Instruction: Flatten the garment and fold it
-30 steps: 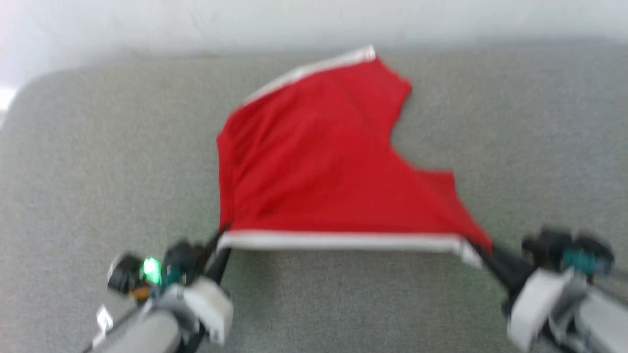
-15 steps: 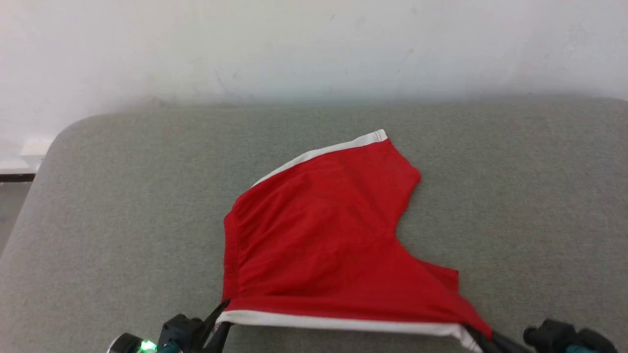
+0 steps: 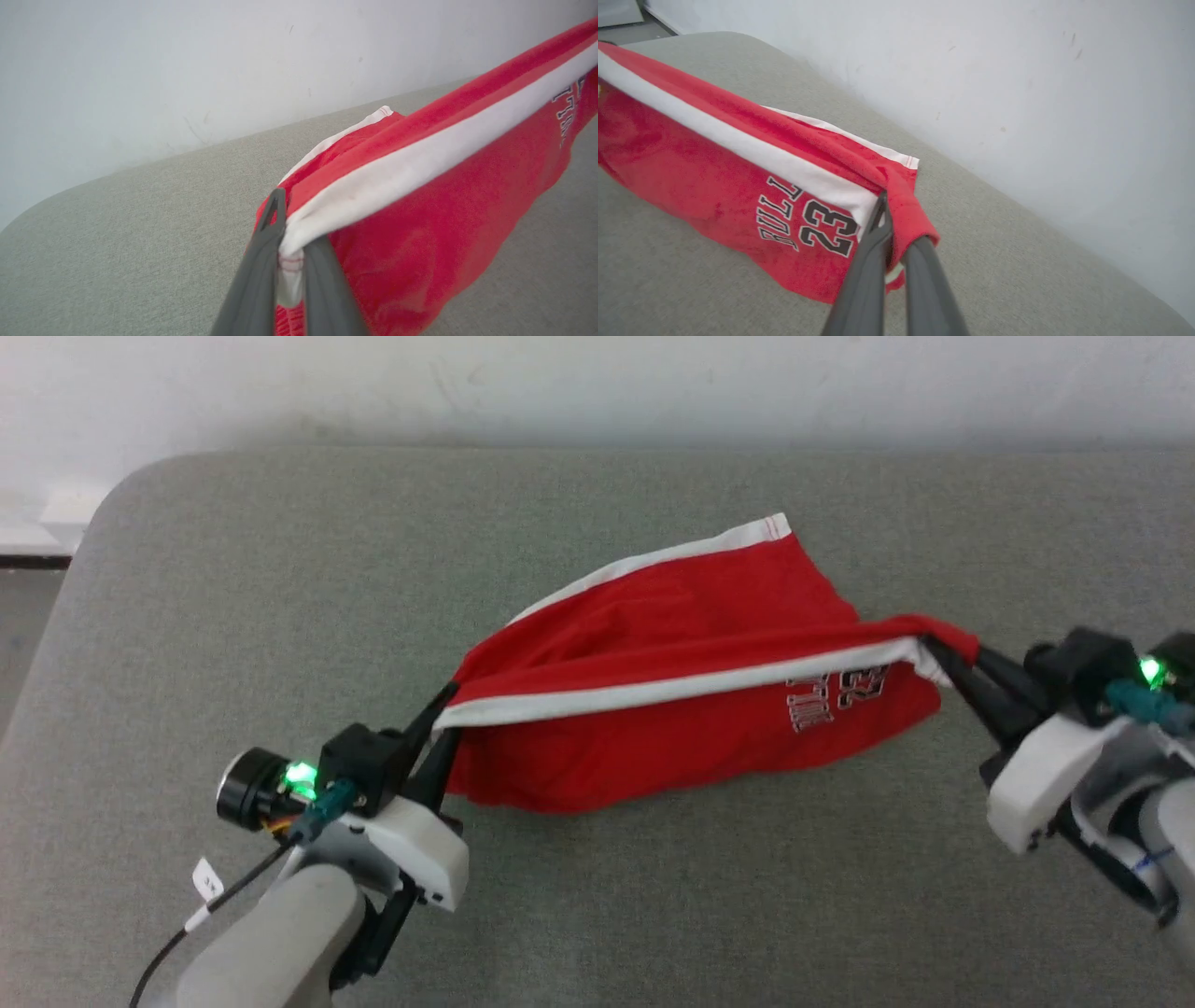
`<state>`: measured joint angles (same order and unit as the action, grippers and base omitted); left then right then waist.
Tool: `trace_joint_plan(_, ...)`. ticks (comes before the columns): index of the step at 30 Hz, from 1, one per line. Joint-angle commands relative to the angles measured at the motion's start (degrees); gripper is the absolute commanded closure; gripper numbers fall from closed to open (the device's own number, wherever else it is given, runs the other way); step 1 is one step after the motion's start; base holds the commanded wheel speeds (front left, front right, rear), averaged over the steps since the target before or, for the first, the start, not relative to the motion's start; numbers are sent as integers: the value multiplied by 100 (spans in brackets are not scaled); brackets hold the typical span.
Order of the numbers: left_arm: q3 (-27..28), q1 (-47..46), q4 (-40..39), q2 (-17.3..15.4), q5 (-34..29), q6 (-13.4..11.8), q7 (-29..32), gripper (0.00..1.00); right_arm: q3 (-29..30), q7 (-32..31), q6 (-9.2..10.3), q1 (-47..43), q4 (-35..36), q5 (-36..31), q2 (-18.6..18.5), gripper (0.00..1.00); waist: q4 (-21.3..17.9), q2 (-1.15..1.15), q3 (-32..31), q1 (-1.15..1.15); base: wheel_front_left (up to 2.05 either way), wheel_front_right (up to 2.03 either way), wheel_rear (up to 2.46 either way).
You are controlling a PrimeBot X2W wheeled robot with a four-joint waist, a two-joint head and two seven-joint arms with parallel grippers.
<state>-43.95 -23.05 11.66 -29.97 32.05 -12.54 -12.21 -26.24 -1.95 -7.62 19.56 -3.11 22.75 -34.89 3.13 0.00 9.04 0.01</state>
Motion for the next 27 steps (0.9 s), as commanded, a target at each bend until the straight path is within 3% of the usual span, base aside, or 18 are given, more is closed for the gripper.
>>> trace_joint_plan(1, 60, -295, 174, 107, -56, 66, -54, 100, -89, -75, 13, 535, -304, 76, -15, 100, 253, 0, 593, -1, 0, 0, 0)
trace_joint_plan(6, 166, -920, 628, 378, -76, 166, -111, 100, -452, -295, 13, 1843, -1277, 184, 83, 100, 453, 0, 1175, -1, 0, 0, 0)
trace_joint_plan(11, 236, -1347, 1066, 611, -84, 236, -168, 100, -905, -317, 13, 2954, -2376, 184, 485, 100, 542, 0, 1563, -1, 0, 0, 0)
trace_joint_plan(20, 215, -1533, 1538, 846, -125, 394, -240, 100, -1730, -302, 13, 3771, -3871, 204, 999, 100, 640, 0, 1679, -1, 0, 0, 0)
trace_joint_plan(21, 231, -1528, 1561, 880, -117, 415, -249, 91, -1820, -270, 13, 3794, -3973, 268, 1012, 100, 641, 0, 1643, -1, 0, 0, 0)
trace_joint_plan(22, 247, -1514, 1577, 898, -123, 428, -256, 51, -1903, -224, 13, 3815, -4047, 340, 1020, 79, 626, 0, 1598, -1, 0, 0, 0)
trace_joint_plan(23, 263, -1502, 1573, 895, -163, 421, -263, 0, -1966, -152, 13, 3846, -4101, 405, 1018, 15, 601, 0, 1549, -1, 0, 0, 0)
trace_joint_plan(24, 293, -1474, 1557, 896, -184, 416, -268, 0, -2033, -91, 13, 3874, -4138, 469, 1007, 0, 576, 0, 1497, -1, 0, 0, 0)
trace_joint_plan(27, 423, -1354, 1363, 883, -306, 353, -275, 0, -2161, 104, 13, 3991, -4132, 672, 915, 0, 499, 0, 1313, -1, 0, 0, 0)
